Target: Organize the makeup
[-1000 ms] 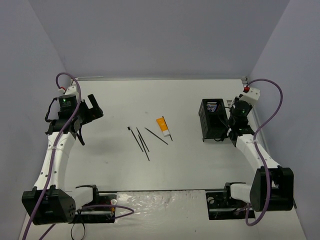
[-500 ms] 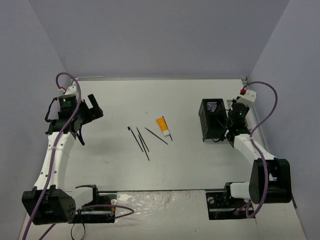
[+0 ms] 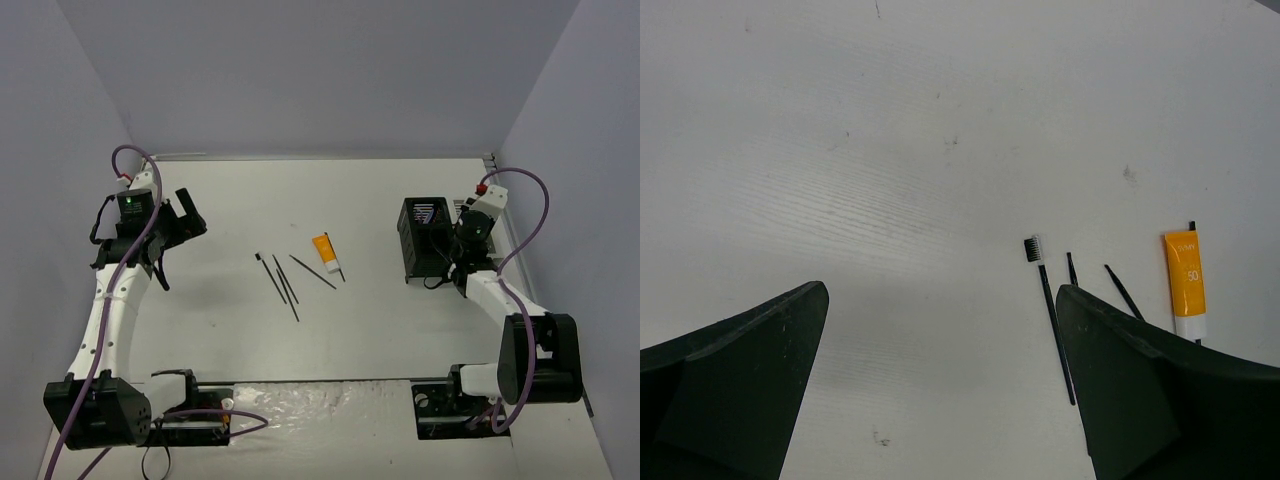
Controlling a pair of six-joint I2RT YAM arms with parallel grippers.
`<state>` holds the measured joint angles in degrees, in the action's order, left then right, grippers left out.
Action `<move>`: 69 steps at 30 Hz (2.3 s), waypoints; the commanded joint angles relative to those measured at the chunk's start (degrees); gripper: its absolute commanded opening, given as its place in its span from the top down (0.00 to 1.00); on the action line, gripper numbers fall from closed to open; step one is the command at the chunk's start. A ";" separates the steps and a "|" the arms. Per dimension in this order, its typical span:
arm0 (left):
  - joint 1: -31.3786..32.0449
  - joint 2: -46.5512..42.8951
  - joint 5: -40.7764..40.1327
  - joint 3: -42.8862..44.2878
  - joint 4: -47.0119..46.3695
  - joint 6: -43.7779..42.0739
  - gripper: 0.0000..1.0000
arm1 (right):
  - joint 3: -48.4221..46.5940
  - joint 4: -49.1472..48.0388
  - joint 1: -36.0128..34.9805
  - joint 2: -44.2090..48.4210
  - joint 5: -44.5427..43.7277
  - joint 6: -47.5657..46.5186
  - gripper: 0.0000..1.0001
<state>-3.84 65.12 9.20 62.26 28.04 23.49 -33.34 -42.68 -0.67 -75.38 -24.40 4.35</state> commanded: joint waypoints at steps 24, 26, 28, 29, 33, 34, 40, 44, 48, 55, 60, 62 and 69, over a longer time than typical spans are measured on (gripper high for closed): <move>-0.47 -0.97 -0.02 1.84 -2.50 0.66 0.03 | -29.50 37.42 -23.74 -7.34 23.35 0.26 0.40; -0.47 -0.78 -0.13 1.90 -2.38 0.60 0.03 | -35.27 42.94 -27.79 -14.03 23.78 0.15 0.37; -0.47 -0.65 -0.11 1.90 -2.32 0.54 0.03 | -39.53 48.74 -29.60 -18.99 23.78 0.33 0.37; -0.47 -0.63 -0.18 1.90 -2.27 0.51 0.03 | -42.08 50.42 -30.63 -21.90 23.70 0.43 0.36; -0.47 -0.77 -0.25 1.83 -2.34 0.51 0.03 | -49.97 54.75 -34.04 -31.12 22.93 1.19 0.35; -0.47 -0.76 -0.22 1.83 -2.36 0.52 0.03 | -51.49 55.57 -34.77 -32.87 22.77 1.39 0.34; -0.47 -0.52 0.03 1.90 -2.20 0.60 0.03 | -59.22 57.69 -37.14 -41.91 21.34 2.17 0.32; -0.47 -0.44 0.00 1.99 -2.11 0.60 0.03 | -61.35 58.03 -37.71 -45.65 20.76 2.96 0.32; -0.47 -0.30 0.25 1.99 -2.15 0.68 0.03 | -61.80 57.98 -37.87 -47.53 19.96 3.39 0.32; -0.47 -0.26 0.21 1.99 -2.11 0.68 0.03 | -62.19 57.98 -38.10 -49.16 20.35 3.65 0.33; -0.47 -0.26 0.30 2.08 -2.02 0.74 0.03 | -62.25 57.98 -39.10 -48.84 19.82 3.53 0.38; -0.47 -0.28 0.30 2.08 -2.02 0.77 0.03 | -62.28 57.98 -39.63 -48.55 19.19 3.45 0.39; -0.47 -0.37 0.38 1.99 -2.02 0.77 0.03 | -62.48 58.00 -40.81 -48.28 17.30 3.39 0.42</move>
<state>-3.84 65.14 9.17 62.22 28.10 23.73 -93.24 14.83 -40.50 -125.16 -4.44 7.57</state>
